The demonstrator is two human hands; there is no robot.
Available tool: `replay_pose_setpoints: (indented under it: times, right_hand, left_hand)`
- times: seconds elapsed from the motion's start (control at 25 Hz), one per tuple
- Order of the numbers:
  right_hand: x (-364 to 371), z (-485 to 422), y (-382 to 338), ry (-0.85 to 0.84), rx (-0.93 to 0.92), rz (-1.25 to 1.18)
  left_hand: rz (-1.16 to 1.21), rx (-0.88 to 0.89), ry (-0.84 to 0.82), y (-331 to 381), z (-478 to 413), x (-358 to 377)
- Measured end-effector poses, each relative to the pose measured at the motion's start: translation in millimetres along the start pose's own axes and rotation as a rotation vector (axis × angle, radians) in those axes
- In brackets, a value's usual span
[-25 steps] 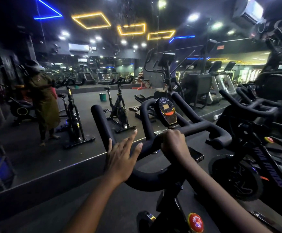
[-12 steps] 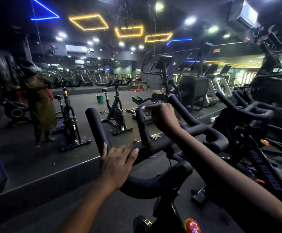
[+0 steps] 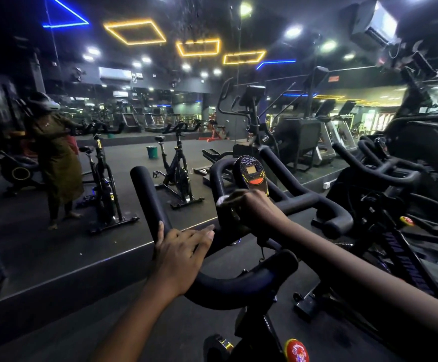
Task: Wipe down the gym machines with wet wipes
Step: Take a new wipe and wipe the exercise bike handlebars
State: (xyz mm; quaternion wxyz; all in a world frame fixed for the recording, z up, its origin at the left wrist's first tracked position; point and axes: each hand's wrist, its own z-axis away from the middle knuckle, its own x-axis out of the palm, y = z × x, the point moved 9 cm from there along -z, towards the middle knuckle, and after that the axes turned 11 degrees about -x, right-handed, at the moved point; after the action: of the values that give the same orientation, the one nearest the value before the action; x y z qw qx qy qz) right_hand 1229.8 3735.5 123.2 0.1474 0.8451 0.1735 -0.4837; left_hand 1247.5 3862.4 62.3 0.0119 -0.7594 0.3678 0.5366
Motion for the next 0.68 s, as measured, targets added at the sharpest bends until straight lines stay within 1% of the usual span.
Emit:
replay_pose_setpoints:
  times: [0.08,0.16,0.2,0.24,0.28,0.32,0.36,0.4,0.52,0.6,0.68]
  right_hand:
    - [-0.9,16.7,-10.8,-0.078,-0.006,-0.049]
    - [-2.9,19.4,-3.5,-0.14,0.088,-0.203]
    - [-9.9,10.6,-4.2,-0.131,0.055,-0.202]
    - [-16.9,-3.5,0.2,-0.066,0.011,-0.192]
    - [-24.5,-19.1,9.7,0.011,0.036,-0.148]
    - [-29.4,-35.6,24.0,0.086,0.105,-0.086]
    - [-30.3,-51.9,34.8,0.123,0.144,-0.007]
    - [-24.6,-69.5,42.8,0.117,0.157,0.053]
    - [-2.3,-96.3,55.0,-0.129,0.246,0.291]
    - [0.1,-96.2,50.7,-0.151,0.249,0.408]
    - [2.9,-87.9,31.0,-0.123,0.14,0.464]
  left_hand:
    - [0.008,0.003,-0.002,0.4,0.4,-0.4]
    - [0.012,0.005,0.009,1.1,0.3,-1.6]
    - [0.008,0.004,0.01,1.0,-0.3,-1.4]
    - [0.005,0.004,0.006,1.3,-0.7,-1.4]
    - [0.004,0.006,0.005,1.6,-0.6,-1.6]
    - [-0.009,0.012,0.008,2.5,-0.1,-2.3]
    - [-0.029,0.016,0.006,3.2,0.1,-2.7]
    - [-0.042,0.012,-0.002,3.0,0.3,-2.5]
    - [-0.035,-0.009,-0.02,2.8,0.6,-1.8]
    - [-0.028,-0.007,-0.008,2.2,0.2,-2.3]
    - [-0.03,-0.008,-0.005,0.8,0.0,-1.3]
